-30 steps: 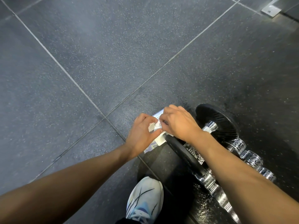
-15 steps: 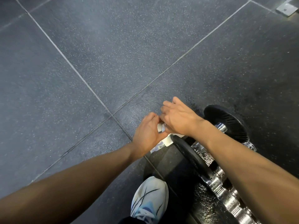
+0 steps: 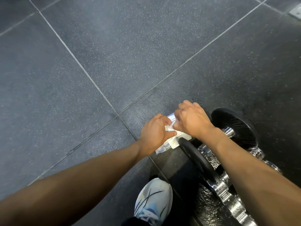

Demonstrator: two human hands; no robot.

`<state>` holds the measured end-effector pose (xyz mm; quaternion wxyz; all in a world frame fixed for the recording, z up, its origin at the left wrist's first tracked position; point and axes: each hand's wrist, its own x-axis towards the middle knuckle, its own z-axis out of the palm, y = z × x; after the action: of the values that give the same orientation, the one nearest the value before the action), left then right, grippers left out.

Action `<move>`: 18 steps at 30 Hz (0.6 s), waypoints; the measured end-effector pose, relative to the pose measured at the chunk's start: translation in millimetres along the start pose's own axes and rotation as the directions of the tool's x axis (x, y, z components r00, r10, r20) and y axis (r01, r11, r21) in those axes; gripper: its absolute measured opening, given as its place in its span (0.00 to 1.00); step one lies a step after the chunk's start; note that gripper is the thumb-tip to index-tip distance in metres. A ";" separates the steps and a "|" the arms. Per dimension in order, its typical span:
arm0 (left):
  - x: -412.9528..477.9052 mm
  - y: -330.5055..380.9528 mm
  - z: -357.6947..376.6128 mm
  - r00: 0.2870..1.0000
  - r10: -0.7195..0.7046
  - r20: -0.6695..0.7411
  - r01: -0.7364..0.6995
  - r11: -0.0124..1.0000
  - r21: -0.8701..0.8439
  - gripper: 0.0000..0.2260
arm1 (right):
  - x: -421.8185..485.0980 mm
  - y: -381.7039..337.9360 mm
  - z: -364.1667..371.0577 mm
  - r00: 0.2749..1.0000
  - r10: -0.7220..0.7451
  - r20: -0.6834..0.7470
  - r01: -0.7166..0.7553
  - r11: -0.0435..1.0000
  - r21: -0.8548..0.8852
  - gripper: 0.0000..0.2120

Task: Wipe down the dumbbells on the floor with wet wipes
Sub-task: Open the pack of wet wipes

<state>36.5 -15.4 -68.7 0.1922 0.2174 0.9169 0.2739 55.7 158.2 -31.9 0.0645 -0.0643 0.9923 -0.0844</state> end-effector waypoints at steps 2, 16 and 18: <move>0.0 -0.7 -0.5 1.000 -0.007 0.004 0.007 1.000 0.004 0.19 | 0.4 -0.4 -1.8 0.996 0.077 0.036 -0.078 0.997 0.028 0.10; 4.5 4.6 -15.9 0.973 0.216 -0.076 -0.210 0.974 0.085 0.11 | -12.1 9.2 -5.0 0.995 0.083 0.056 -0.098 0.914 0.393 0.10; 5.5 6.7 -14.6 0.964 0.262 -0.041 -0.260 0.965 0.038 0.15 | -13.6 9.5 -5.2 0.991 0.110 0.071 -0.130 0.886 0.445 0.11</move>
<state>27.0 -13.6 -54.7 0.1301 0.3330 0.8887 0.2870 67.3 170.2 -26.9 0.1044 0.0117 0.9465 -0.3052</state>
